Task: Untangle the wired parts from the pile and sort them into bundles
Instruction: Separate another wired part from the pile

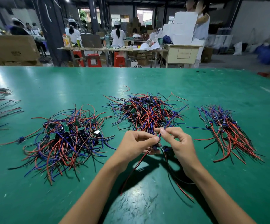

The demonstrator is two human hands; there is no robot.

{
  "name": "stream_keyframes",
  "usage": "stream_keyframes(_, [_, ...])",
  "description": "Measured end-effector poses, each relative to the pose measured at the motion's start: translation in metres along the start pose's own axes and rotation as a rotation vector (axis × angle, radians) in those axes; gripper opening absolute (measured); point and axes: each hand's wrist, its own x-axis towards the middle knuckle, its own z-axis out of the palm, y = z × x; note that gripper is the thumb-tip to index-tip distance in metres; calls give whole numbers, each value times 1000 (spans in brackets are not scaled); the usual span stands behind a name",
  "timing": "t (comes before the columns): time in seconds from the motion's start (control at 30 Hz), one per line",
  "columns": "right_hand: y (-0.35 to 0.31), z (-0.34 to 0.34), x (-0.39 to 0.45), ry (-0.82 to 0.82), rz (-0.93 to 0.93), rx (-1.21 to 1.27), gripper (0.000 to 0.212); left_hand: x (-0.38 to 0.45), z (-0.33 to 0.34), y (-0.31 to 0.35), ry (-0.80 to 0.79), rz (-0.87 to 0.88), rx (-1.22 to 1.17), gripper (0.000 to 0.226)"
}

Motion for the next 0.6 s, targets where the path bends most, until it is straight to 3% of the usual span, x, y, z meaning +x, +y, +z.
stream_keyframes(0.1, [-3, 5, -4, -150, -10, 14, 19, 0, 2, 1, 17, 15, -12, 9])
stream_keyframes(0.17, [-2, 8, -6, -165, -42, 33, 24, 0, 2, 3, 22, 16, -29, 13])
stream_keyframes(0.3, [1, 14, -7, -101, -56, 55, 28, 0, 3, 3, 46, 21, -23, 12])
stream_keyframes(0.43, [4, 17, -2, -29, 42, 126, 32, 0, 4, 1, 79, 49, 24, 13])
stream_keyframes(0.6, [4, 2, 9, 200, 197, 219, 35, -3, 4, 3, -91, 26, 121, 26])
